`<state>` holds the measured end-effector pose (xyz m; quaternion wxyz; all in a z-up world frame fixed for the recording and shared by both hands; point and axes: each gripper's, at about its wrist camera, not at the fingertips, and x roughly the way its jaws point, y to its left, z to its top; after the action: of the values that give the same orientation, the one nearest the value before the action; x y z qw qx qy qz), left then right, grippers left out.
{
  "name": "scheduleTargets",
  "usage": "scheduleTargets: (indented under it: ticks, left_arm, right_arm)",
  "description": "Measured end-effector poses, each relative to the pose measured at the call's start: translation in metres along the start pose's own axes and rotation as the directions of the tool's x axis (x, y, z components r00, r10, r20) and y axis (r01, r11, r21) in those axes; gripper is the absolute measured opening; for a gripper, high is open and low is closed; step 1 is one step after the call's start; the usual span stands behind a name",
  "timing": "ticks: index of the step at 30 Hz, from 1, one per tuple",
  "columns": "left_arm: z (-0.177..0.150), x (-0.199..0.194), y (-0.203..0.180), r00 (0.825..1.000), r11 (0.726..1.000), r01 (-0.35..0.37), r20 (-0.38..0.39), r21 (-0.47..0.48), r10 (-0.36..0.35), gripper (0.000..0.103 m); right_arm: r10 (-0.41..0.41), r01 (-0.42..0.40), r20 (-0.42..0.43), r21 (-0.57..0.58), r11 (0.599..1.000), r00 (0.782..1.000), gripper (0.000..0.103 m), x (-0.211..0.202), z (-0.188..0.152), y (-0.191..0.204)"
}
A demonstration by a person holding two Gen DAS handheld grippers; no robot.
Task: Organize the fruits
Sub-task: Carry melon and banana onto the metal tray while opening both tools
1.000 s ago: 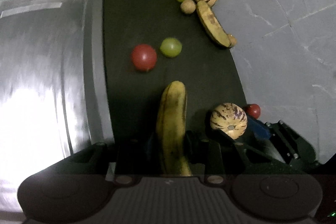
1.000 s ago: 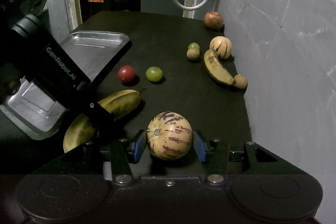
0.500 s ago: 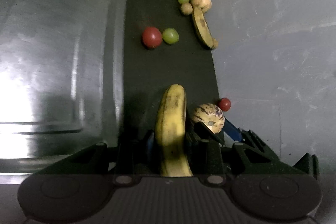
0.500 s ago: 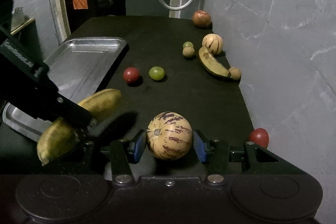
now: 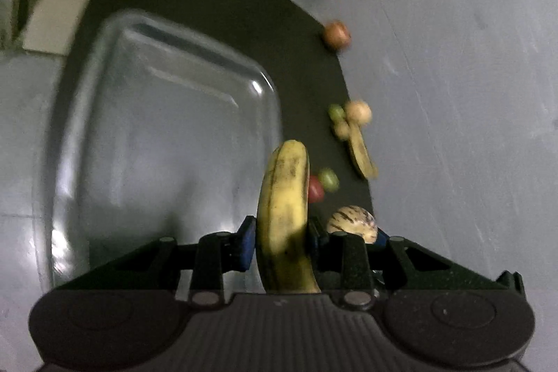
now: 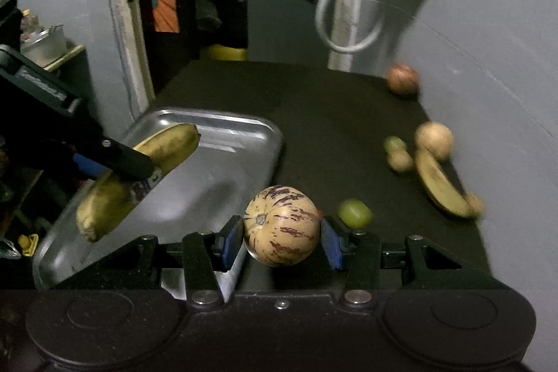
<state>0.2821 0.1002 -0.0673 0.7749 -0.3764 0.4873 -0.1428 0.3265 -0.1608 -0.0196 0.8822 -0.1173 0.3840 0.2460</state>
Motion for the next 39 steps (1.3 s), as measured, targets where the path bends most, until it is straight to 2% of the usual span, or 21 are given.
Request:
scheduleTargets:
  ticks: [6,9,12,15,23,26,29,31,35,36,37,39]
  left_arm:
    - [0.048,-0.009,0.032,0.993,0.994,-0.103,0.056,0.038,0.101,0.033]
    - [0.068,-0.007,0.045,0.985,0.986,-0.157,0.076,0.052,0.153,0.033]
    - [0.079,-0.004,0.055,0.981,0.983,-0.178,0.087,0.053,0.173,0.033]
    - [0.083,0.004,0.057,0.977,0.977,-0.200,0.090,0.070,0.194,0.033]
    - [0.082,0.014,0.062,0.978,0.973,-0.206,0.059,0.103,0.200,0.034]
    - [0.084,0.014,0.060,0.977,0.972,-0.211,0.052,0.104,0.206,0.033]
    - [0.083,0.013,0.058,0.976,0.972,-0.213,0.055,0.095,0.209,0.043]
    - [0.081,0.011,0.054,0.972,0.969,-0.231,0.065,0.091,0.226,0.057]
    - [0.072,0.002,0.046,0.967,0.966,-0.245,0.093,0.088,0.236,0.071]
    - [0.068,-0.003,0.042,0.966,0.965,-0.247,0.107,0.089,0.237,0.078]
    - [0.064,-0.007,0.038,0.961,0.962,-0.260,0.124,0.089,0.248,0.088]
    - [0.055,-0.017,0.030,0.945,0.950,-0.299,0.165,0.093,0.282,0.096]
  right_arm:
    - [0.029,-0.029,-0.011,-0.047,0.998,1.000,0.050,0.044,0.032,0.033]
    - [0.009,-0.010,-0.017,-0.051,0.999,1.000,0.050,0.062,0.042,0.044]
    - [-0.024,0.020,-0.035,-0.094,0.995,0.999,0.050,0.078,0.046,0.058]
    - [-0.030,0.025,-0.052,-0.103,0.994,0.998,0.050,0.088,0.046,0.066]
    - [-0.060,0.055,-0.048,-0.113,0.992,0.997,0.051,0.093,0.046,0.074]
    - [-0.067,0.063,-0.039,-0.106,0.992,0.997,0.058,0.090,0.045,0.073]
    - [-0.065,0.062,-0.029,-0.093,0.994,0.997,0.064,0.082,0.043,0.071]
    - [-0.064,0.062,-0.025,-0.078,0.995,0.998,0.067,0.076,0.041,0.069]
    - [-0.060,0.060,-0.005,-0.038,0.997,0.998,0.080,0.056,0.034,0.062]
    - [-0.061,0.061,0.002,-0.029,0.998,0.998,0.080,0.050,0.033,0.060]
    - [-0.062,0.062,0.011,-0.021,0.998,0.998,0.083,0.043,0.031,0.059]
    - [-0.060,0.060,0.034,-0.011,0.998,0.998,0.087,0.028,0.027,0.056]
